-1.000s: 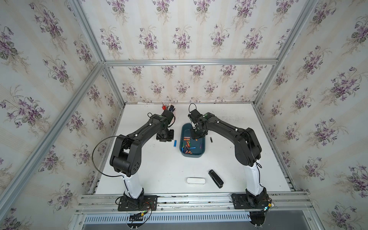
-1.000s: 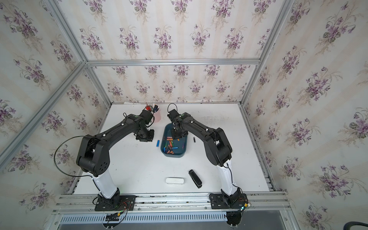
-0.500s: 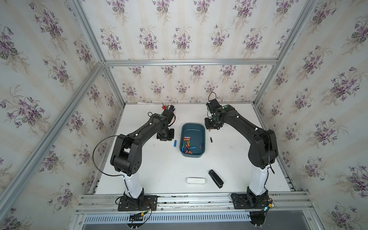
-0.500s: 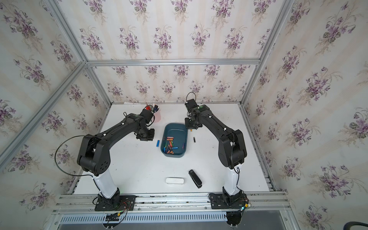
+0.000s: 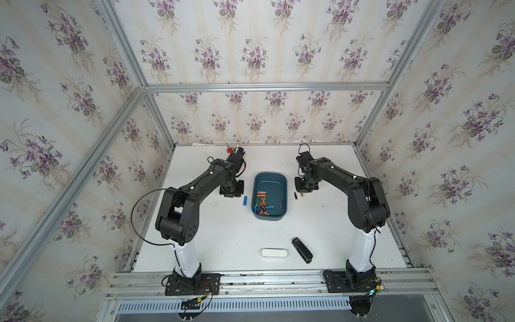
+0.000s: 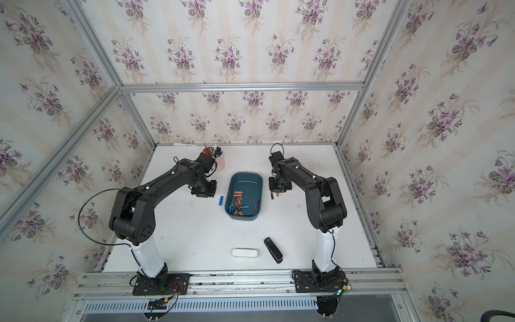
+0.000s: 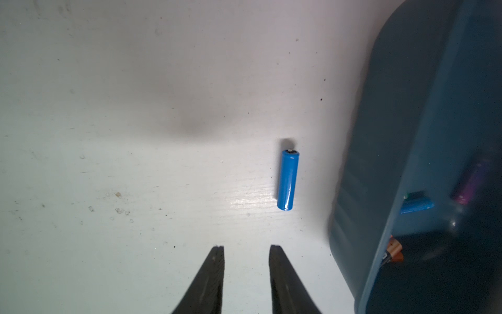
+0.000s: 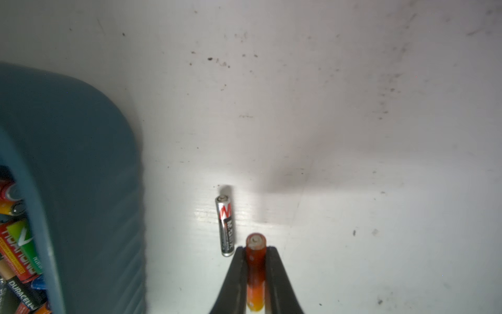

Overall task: Take the batteries out of the storage box
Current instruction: Place the battery at the center of the board.

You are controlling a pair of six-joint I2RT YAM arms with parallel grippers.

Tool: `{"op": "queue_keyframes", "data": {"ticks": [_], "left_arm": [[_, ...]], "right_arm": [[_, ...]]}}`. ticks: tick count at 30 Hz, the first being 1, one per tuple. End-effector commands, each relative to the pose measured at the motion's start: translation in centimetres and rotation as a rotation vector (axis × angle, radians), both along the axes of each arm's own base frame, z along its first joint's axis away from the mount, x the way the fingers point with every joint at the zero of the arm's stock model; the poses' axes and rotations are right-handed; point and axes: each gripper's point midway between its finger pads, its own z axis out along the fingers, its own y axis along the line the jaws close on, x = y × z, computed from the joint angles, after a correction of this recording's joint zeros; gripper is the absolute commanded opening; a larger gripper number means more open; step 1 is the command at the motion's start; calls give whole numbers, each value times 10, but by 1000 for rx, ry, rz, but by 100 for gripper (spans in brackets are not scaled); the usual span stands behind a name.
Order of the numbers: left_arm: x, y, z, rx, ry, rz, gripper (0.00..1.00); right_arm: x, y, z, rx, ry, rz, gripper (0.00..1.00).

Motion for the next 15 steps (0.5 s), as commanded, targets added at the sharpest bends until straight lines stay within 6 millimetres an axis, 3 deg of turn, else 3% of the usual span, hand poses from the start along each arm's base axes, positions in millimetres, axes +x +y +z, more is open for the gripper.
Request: {"op": "queue_keyframes", "data": {"ticks": [1,15], "left_arm": [[-3,1,-2,5,16,-9,34],[-2,1,-1,5,14,-7,34]], "right_arm": [[5,3,-8,11,-8,8,14],[2,-3,-30,-21,21,12,15]]}}
